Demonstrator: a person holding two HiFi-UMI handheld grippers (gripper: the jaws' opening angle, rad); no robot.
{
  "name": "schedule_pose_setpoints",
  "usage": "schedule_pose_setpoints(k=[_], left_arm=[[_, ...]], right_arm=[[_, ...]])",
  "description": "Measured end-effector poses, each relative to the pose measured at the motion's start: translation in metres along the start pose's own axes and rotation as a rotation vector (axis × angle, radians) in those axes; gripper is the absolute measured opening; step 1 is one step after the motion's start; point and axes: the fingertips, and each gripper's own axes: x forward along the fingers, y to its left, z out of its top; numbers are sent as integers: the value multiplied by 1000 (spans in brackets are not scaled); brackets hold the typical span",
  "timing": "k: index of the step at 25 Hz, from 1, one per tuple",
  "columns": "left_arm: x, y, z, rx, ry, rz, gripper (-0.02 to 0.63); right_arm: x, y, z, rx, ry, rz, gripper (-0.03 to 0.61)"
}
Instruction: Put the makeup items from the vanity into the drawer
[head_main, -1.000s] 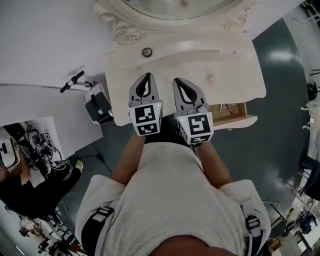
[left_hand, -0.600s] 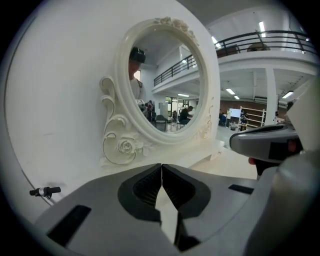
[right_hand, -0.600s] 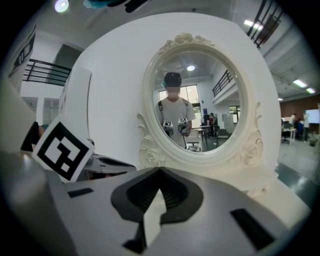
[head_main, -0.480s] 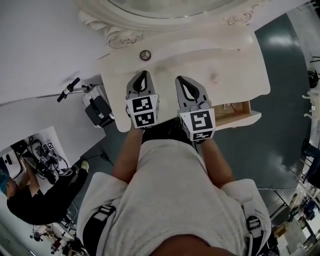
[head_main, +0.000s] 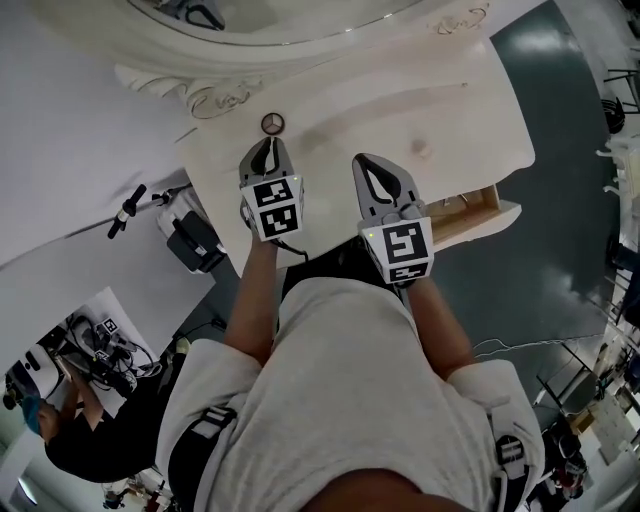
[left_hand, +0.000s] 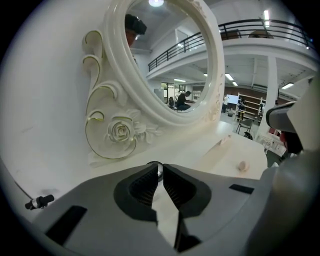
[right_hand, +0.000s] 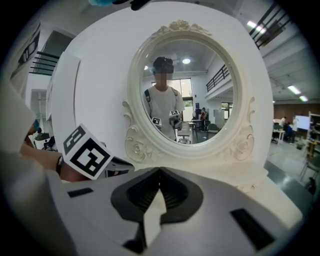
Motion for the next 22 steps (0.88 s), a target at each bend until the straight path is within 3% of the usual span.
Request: schedule_pose_setpoints(k=[4, 12, 22], left_arm=[[18, 1, 0, 54, 21, -19, 119], [45, 0, -12, 86, 102, -60, 205], [66, 15, -22, 58, 154, -58, 224]], right_arm=[[5, -5, -8, -2, 31, -13, 14], [14, -10, -13, 15, 53, -24, 15], [20, -10, -22, 33, 85, -43, 14]])
